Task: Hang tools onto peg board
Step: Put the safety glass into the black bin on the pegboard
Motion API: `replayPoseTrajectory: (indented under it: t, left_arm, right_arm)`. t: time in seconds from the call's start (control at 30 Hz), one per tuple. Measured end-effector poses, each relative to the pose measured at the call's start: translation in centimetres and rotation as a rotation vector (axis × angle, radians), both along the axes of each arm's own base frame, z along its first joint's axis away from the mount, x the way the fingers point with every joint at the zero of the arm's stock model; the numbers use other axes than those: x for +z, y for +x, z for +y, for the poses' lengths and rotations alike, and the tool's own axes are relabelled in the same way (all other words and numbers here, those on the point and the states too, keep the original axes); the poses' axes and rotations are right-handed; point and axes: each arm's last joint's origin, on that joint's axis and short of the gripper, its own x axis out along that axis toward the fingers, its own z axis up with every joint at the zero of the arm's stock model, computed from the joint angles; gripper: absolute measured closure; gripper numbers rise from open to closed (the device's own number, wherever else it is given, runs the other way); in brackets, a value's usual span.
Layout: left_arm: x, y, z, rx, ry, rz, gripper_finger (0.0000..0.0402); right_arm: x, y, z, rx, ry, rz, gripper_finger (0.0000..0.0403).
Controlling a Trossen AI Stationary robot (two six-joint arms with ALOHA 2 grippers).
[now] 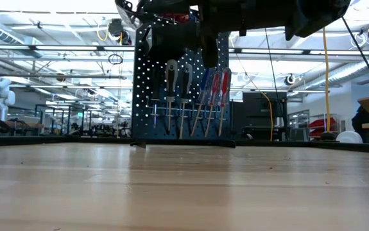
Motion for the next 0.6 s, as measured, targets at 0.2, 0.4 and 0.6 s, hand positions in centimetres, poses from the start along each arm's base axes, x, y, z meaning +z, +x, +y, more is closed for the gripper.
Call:
replayPoseTrajectory:
  t: [0.2, 0.4, 0.6]
  left_arm:
    - [0.06, 0.11, 0.16, 0.006, -0.004, -0.008, 0.0384]
    - [0.04, 0.17, 0.31, 0.012, -0.004, -0.008, 0.0375]
    - [0.04, 0.21, 0.41, 0.016, -0.005, -0.009, 0.0357]
  right_arm:
    - [0.05, -0.01, -0.01, -0.004, -0.016, -0.003, 0.025]
    - [0.24, -0.03, 0.07, -0.003, -0.039, -0.018, 0.0342]
    - [0.3, -0.13, 0.44, 0.003, -0.068, -0.021, 0.0391]
